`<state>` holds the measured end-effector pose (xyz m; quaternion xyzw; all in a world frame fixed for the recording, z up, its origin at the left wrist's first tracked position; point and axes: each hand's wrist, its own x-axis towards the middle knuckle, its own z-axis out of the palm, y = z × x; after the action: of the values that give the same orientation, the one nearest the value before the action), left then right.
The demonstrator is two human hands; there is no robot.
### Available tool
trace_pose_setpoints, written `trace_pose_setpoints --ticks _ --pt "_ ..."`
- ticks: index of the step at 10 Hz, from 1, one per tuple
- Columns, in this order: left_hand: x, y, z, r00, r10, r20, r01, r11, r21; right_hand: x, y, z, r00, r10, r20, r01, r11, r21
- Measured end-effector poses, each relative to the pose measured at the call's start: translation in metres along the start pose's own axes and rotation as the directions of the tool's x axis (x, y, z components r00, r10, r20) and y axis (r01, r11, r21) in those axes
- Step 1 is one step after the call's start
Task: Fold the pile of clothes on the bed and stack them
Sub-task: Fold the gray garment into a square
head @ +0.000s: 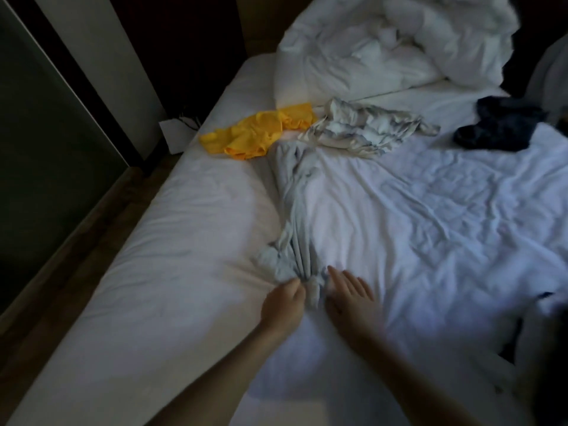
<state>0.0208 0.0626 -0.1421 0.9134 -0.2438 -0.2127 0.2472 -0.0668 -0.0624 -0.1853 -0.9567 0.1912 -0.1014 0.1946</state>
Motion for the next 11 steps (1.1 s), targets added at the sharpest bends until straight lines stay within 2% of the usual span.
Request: trace_pose_setpoints --ticks 1,2,3,4,5,6,7,8,9,10,11 --pt "-0.066 0.002 0.003 0.965 -0.024 0.262 0.067 0.985 -0.156 -0.048 -0.015 -0.011 0.992 -0.072 0.108 0.062 0.994 0.090" --pt "-0.124 0.014 -0.014 0.830 -0.014 0.558 0.155 0.966 -0.207 -0.090 -0.022 -0.026 0.962 -0.208 0.177 0.174 0.966 0.189" --pt "-0.174 -0.009 -0.029 0.791 0.412 0.453 -0.296 0.905 -0.306 -0.112 -0.028 -0.059 0.966 -0.254 0.044 0.237 0.943 0.233" --pt "-0.203 0.004 -0.035 0.907 0.268 0.324 -0.279 0.960 -0.012 -0.125 -0.038 -0.111 0.967 -0.225 -0.121 0.241 0.960 0.143" --pt "-0.228 0.032 -0.074 0.936 0.330 0.120 -0.339 0.939 0.064 -0.138 -0.056 -0.166 0.945 -0.241 -0.220 0.268 0.958 0.100" --pt "-0.244 0.057 -0.117 0.926 0.360 -0.114 -0.352 0.932 0.089 -0.155 -0.082 -0.214 0.983 -0.114 -0.145 0.141 0.971 0.194" --pt "-0.267 0.078 -0.165 0.856 0.422 -0.300 -0.382 0.906 0.183 -0.170 -0.101 -0.251 0.985 -0.107 -0.136 0.135 0.967 0.218" --pt "-0.280 0.082 -0.190 0.817 0.502 -0.285 -0.407 0.851 0.331 -0.188 -0.113 -0.271 0.992 -0.118 -0.050 0.127 0.953 0.274" --pt "-0.291 0.068 -0.173 0.910 0.415 -0.020 -0.351 0.793 0.498 -0.209 -0.108 -0.251 0.967 -0.115 0.229 0.085 0.987 0.138" --pt "-0.298 0.038 -0.119 0.939 0.227 0.259 -0.333 0.789 0.516 -0.236 -0.085 -0.203 0.812 -0.067 0.580 -0.017 0.990 0.139" --pt "-0.293 0.005 -0.065 0.835 0.089 0.543 -0.383 0.802 0.459 -0.264 -0.058 -0.166 0.550 0.121 0.826 -0.254 0.967 0.028"
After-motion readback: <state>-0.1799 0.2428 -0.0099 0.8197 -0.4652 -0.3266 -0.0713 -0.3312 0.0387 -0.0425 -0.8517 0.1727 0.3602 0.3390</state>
